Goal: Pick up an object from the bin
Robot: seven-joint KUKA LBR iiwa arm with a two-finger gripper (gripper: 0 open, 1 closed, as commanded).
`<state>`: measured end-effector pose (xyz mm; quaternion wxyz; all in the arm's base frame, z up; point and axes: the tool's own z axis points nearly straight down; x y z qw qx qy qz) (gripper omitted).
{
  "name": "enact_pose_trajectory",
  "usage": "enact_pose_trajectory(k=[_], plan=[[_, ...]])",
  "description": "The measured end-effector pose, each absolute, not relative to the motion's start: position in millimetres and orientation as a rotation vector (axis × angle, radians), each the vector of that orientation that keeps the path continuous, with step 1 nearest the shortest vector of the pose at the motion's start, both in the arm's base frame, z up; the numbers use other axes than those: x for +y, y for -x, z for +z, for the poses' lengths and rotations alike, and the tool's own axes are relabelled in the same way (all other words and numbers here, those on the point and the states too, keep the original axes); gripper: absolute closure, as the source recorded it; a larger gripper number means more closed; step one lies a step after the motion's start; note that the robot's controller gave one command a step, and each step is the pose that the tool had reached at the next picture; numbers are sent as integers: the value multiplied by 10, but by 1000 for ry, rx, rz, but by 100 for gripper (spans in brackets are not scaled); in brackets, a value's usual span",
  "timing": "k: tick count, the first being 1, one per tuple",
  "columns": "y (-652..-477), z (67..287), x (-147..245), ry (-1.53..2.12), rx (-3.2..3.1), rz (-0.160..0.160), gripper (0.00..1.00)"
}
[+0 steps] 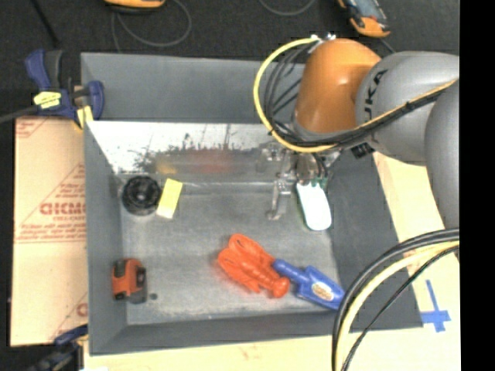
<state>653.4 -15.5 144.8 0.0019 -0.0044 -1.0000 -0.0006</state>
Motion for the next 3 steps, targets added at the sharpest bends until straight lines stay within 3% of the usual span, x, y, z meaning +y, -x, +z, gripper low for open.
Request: enact_pose_trajectory(k=[2, 3], plan=[[-6505, 1436, -99, -139, -3145, 4, 0], [-6154, 1084, 77, -491, -3109, 2, 0]])
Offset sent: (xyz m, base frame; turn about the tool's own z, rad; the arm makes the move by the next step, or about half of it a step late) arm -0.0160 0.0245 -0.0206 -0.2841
